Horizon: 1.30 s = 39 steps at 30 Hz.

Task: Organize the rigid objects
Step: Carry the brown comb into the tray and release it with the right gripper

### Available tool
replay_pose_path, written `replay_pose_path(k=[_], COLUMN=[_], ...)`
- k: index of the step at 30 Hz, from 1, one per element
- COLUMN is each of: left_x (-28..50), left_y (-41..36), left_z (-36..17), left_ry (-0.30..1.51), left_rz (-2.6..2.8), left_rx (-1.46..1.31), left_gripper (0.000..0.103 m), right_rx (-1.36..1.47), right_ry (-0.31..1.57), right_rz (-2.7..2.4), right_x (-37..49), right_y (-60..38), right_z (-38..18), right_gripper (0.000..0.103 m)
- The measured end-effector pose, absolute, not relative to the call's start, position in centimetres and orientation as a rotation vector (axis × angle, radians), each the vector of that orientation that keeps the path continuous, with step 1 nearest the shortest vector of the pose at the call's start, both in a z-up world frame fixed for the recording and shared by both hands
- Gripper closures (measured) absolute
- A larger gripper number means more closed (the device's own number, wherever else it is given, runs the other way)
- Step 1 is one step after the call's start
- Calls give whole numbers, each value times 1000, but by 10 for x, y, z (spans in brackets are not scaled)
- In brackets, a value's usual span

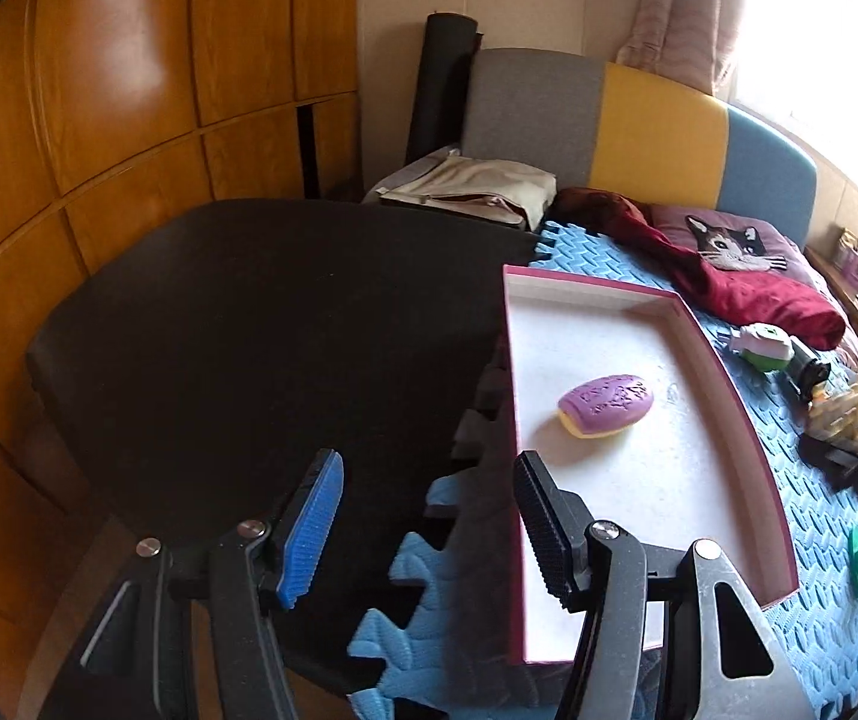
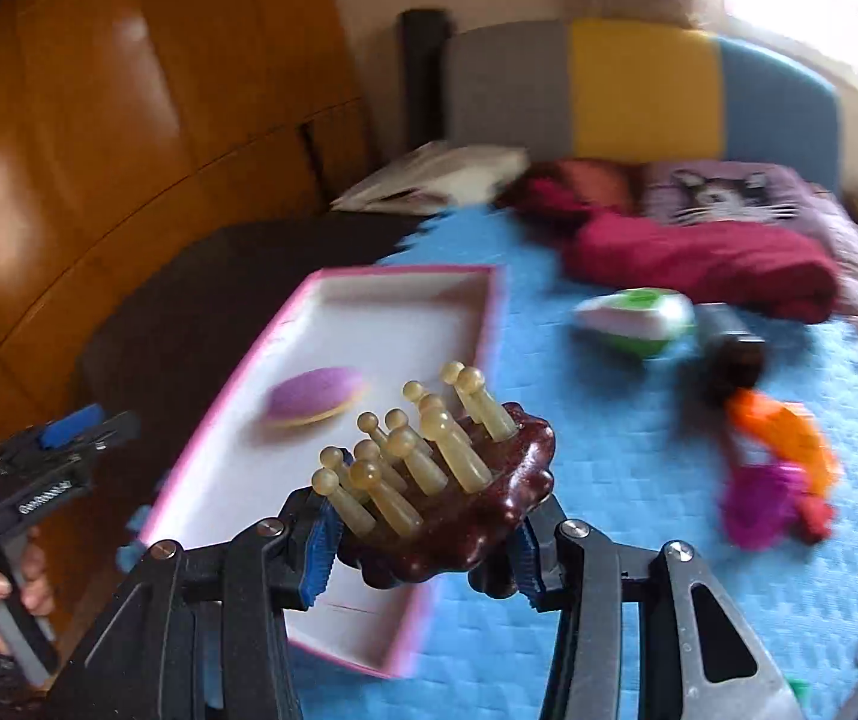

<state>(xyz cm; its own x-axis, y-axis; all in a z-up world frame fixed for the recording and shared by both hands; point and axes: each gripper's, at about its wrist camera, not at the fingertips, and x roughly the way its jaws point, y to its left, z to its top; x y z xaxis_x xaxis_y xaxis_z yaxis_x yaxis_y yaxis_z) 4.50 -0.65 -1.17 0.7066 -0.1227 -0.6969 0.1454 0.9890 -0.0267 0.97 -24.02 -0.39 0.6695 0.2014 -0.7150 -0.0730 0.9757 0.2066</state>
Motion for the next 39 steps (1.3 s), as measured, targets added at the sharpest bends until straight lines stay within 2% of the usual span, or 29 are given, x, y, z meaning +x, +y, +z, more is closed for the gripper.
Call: replay_pose_path(k=[8,12,15,17,19,28,39], left_x=[48,49,48,49,48,43,30], left_y=[10,17,19,18,18,13,-3], left_z=[-16,-20,-22,-22,-21,-16,-3], left_ry=[779,792,789,787,784,769,730], left_rz=[-119,-108,-101,-103,-105,-119,-160], left_rx=[-2,-11,-3,-5,-9,1,40], left_gripper=[41,39,38,38,35,28,26], right_rx=[131,162,182,189,200,212,208], right_ry=[960,1008,992,981,955,880,799], right_rz=[283,293,302,305,309,257,150], right_x=[62,75,70,69,60,44,22], right_y=[-163,-149,-149,-150,-153,-171,-208], right_z=[-42,-64,-64,-63,-59,-40,-17], right_gripper=[55,52,46,39,37,36,36])
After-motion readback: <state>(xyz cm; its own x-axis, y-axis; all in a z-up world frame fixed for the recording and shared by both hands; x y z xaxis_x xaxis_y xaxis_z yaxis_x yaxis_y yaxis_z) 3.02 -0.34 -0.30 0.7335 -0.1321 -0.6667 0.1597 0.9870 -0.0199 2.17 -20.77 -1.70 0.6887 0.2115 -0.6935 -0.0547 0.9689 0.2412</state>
